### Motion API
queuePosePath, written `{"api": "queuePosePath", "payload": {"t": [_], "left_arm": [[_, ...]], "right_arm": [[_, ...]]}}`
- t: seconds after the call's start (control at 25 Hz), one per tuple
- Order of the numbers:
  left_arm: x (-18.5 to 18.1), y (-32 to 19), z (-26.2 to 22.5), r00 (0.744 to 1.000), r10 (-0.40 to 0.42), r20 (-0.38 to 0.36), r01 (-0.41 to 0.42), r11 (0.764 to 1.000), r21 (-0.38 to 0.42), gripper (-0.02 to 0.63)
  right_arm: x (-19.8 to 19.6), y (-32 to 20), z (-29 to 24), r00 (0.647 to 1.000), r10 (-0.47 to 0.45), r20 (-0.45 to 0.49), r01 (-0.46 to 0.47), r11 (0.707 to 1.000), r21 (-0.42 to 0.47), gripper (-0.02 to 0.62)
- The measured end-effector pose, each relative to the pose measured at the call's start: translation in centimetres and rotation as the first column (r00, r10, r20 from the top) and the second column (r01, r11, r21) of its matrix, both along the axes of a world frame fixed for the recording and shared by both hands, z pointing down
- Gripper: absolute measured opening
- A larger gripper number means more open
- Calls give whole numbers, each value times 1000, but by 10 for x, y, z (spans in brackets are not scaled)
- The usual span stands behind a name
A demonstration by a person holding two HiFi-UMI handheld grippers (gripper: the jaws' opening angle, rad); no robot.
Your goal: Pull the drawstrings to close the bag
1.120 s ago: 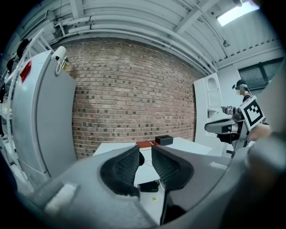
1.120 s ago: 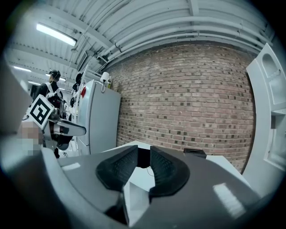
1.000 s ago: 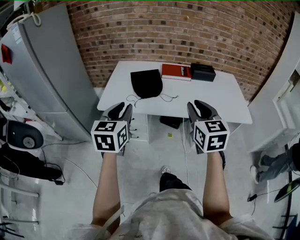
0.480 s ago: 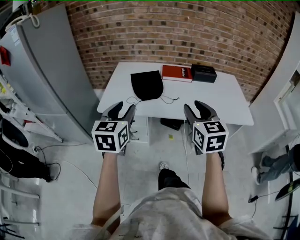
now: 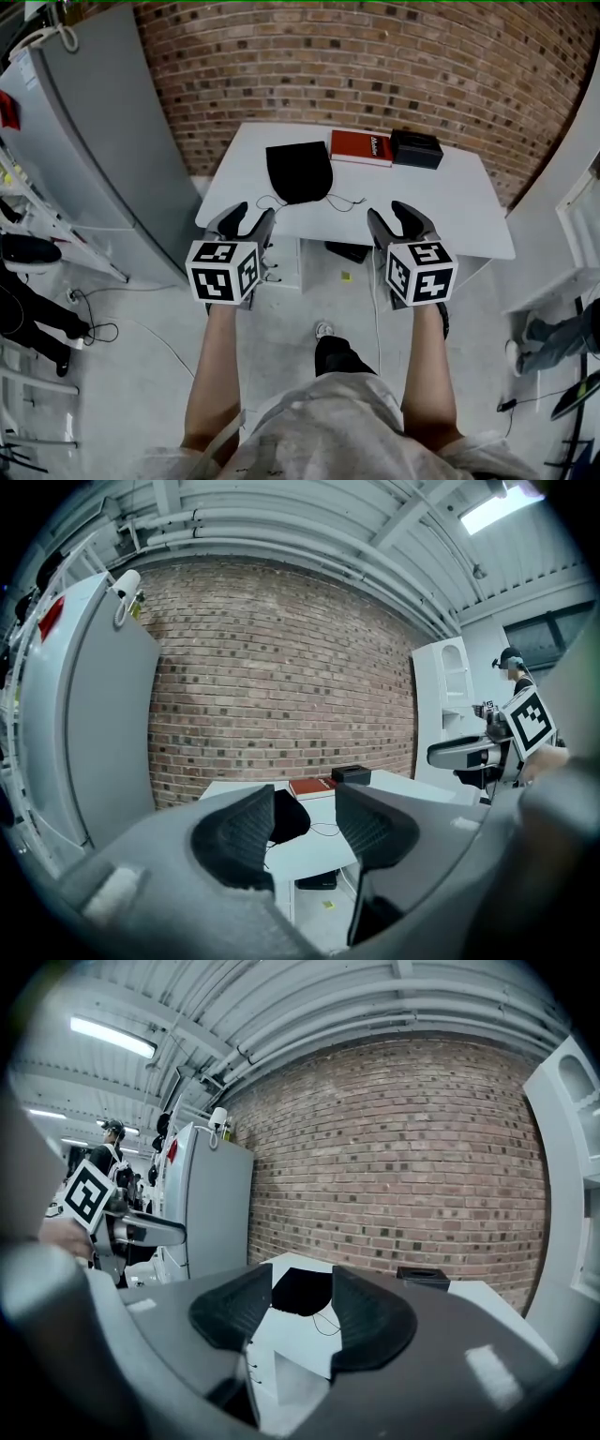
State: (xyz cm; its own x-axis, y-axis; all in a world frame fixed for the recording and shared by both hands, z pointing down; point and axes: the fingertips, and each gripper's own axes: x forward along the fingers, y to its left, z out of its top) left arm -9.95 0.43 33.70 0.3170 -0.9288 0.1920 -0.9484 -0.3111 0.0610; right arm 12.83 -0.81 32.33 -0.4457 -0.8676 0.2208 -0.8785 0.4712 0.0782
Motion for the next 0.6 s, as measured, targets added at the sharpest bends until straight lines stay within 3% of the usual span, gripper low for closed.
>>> {"api": "queuePosePath", "payload": {"t": [0.6], "left_arm": [[-3,-92,20,1000,-12,28,13,999,-35,209]], "right_arm": [[-8,-99,16,999,-39,2,39,999,-20,206]]}}
